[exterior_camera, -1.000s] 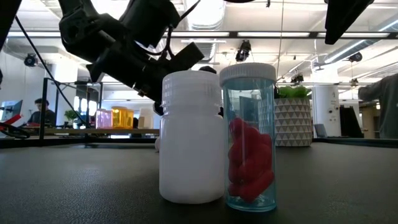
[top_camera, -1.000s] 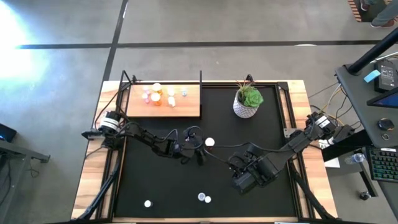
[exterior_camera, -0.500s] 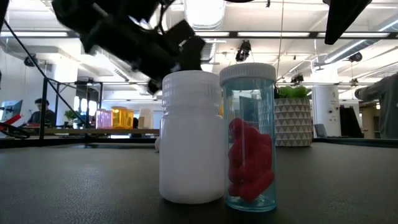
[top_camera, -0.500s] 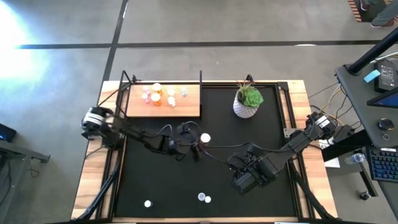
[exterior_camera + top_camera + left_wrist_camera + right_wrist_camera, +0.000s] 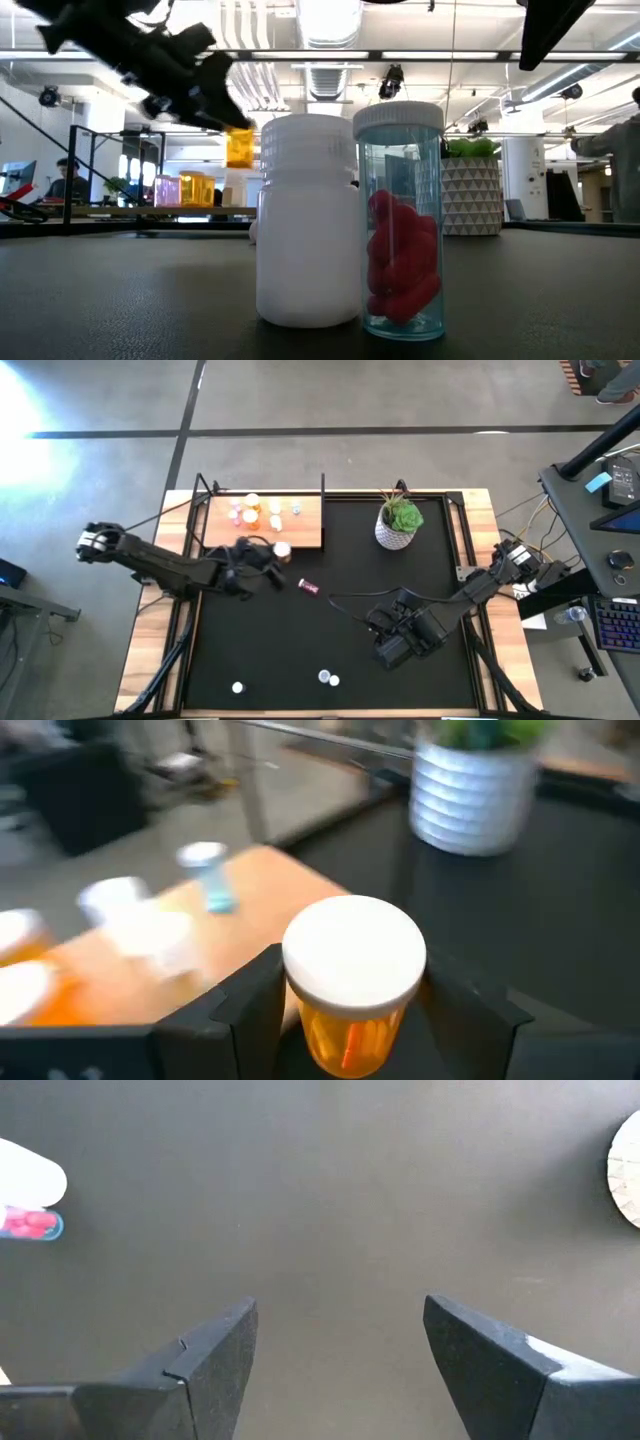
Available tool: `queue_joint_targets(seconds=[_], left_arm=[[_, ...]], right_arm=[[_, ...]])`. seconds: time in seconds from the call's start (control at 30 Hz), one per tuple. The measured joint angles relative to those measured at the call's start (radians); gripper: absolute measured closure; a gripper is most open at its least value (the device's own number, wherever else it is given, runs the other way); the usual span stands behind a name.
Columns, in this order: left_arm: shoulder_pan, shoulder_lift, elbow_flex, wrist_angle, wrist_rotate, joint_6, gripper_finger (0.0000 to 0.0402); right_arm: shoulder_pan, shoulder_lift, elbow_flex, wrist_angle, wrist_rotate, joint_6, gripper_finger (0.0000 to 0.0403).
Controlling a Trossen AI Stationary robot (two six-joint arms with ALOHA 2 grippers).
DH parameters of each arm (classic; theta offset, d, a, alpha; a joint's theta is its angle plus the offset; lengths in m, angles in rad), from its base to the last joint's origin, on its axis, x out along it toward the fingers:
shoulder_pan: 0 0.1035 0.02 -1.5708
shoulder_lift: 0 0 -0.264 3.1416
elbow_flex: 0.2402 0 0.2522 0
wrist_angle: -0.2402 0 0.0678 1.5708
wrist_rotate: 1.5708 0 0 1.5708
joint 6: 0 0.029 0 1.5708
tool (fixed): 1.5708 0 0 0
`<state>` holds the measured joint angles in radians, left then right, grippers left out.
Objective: Pick and place medicine bottles onto shelf by color
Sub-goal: Put the orange pill bottle on the shelf aligned with the other orange pill bottle
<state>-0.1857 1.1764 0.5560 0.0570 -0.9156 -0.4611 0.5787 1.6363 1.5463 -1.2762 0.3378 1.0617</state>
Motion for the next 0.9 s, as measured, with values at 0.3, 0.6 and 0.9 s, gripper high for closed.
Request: queue_joint_targets(seconds=[0.3,0.6,0.9], left_arm=[[0.101,-0.154,-0.155,-0.001,-0.115,-0.058,0.021],[0.222,-0.156,-0.223,-0.049,-0.102,-0.191,0.021],[0.265,-0.114,-0.225,-0.058,-0.085,-0.189,0.021]], right_arm=[[-0.031,-0.005,0.0,0.022,0.0,0.001,0.0121],[-0.036,-0.005,0.0,0.063,0.001,0.001,0.0115],[-0.043,-0.005,0.0,0.067,0.003,0.0,0.0111]])
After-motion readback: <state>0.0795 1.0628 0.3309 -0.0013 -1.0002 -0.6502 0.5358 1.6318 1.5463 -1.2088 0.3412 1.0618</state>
